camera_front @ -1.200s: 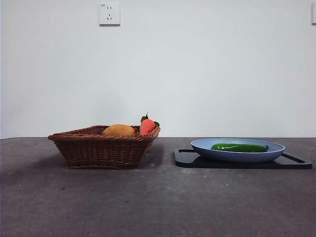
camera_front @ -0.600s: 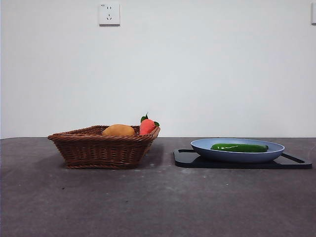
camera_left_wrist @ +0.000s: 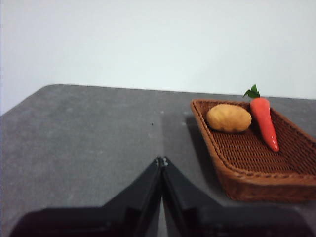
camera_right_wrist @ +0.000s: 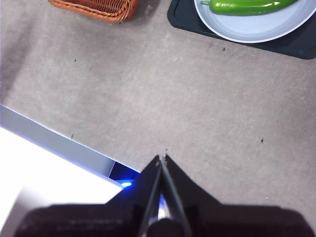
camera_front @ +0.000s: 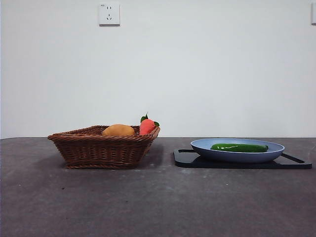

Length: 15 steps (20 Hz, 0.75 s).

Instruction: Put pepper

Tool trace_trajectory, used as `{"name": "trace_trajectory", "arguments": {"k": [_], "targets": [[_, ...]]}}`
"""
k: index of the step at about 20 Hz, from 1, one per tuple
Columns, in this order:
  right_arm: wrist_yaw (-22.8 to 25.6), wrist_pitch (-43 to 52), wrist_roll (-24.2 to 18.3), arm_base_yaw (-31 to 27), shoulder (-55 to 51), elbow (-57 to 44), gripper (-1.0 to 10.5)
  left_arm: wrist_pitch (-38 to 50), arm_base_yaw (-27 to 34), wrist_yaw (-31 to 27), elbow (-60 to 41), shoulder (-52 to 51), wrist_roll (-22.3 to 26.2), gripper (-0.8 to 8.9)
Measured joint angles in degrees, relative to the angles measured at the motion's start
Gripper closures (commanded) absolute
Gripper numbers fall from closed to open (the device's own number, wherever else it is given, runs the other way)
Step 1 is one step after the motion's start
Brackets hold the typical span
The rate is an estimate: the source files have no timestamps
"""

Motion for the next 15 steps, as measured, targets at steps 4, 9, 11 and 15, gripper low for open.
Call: {"name": "trace_trajectory", "arguments": {"k": [4, 9, 11, 15], "targets": [[0.0, 0.0, 0.0, 0.0, 0.0, 0.0, 9.4, -4.4, 0.0, 0.0, 0.0, -0.4, 0.0, 8.05], [0.0, 0.0, 0.0, 0.0, 0.0, 0.0, 9.4, -10.2, 0.0, 0.0, 0.0, -0.4, -0.1, 8.05], [0.0, 0.0, 0.0, 0.0, 0.0, 0.0, 9.4, -8.9, 0.0, 0.0, 0.0, -0.4, -0.2, 8.05], [0.0, 0.0, 0.0, 0.0, 0.0, 0.0, 9.4, -8.6, 0.0, 0.0, 0.0, -0.4, -0.2, 8.05]]}}
